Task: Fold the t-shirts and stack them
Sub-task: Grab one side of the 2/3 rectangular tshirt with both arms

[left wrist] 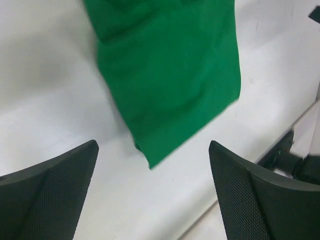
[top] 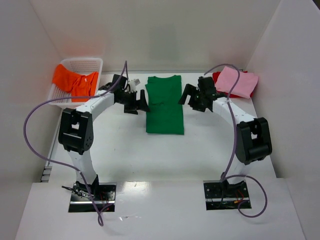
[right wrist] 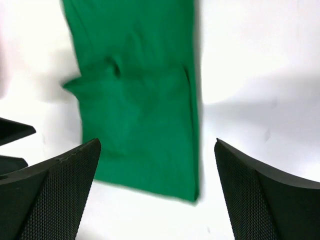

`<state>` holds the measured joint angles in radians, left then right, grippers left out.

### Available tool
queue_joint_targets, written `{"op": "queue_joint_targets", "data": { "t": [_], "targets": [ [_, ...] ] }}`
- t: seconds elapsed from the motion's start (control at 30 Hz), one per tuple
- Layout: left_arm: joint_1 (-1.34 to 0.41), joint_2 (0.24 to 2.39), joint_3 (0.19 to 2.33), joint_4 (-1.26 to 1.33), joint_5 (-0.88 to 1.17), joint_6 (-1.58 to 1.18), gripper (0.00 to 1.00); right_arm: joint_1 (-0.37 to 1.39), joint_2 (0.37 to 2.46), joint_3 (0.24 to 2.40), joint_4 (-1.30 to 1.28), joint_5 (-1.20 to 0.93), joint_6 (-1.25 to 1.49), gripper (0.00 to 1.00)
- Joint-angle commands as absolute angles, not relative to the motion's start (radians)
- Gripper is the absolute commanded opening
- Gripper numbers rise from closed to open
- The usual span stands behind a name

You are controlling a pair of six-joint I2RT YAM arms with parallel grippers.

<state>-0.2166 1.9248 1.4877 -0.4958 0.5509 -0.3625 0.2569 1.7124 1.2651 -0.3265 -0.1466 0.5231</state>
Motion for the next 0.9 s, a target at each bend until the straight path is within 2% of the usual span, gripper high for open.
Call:
{"op": "queue_joint_targets", "data": {
  "t": [0.0, 0.1, 0.3, 0.5, 0.6, 0.87],
  "targets": [
    [-0.277, 1.881, 1.368, -0.499, 0.554, -0.329, 0.99, 0.254, 1.627, 1.116, -0.377, -0.168, 0.587, 1.00],
    [-0.307, 1.858, 1.287, -0.497, 0.508, -0.359, 0.98, 0.295, 1.539, 0.998, -0.377, -0.156, 0.632, 1.00],
    [-0.318, 1.806, 1.171, -0.448, 0.427, -0.406, 0.92, 0.416, 1.506, 0.877, -0.356, -0.124, 0.723, 1.00],
    [-0.318, 1.839, 1.184, -0.413, 0.414, -0.407, 0.85, 0.426, 1.555, 0.869, -0.309, -0.103, 0.732, 0.82],
    [-0.318, 1.865, 1.202, -0.403, 0.425, -0.407, 0.82, 0.426, 1.585, 0.889, -0.308, -0.077, 0.714, 0.76],
    [-0.318, 1.894, 1.221, -0.403, 0.451, -0.407, 0.73, 0.426, 1.639, 0.910, -0.308, -0.043, 0.704, 0.68]
  ]
}}
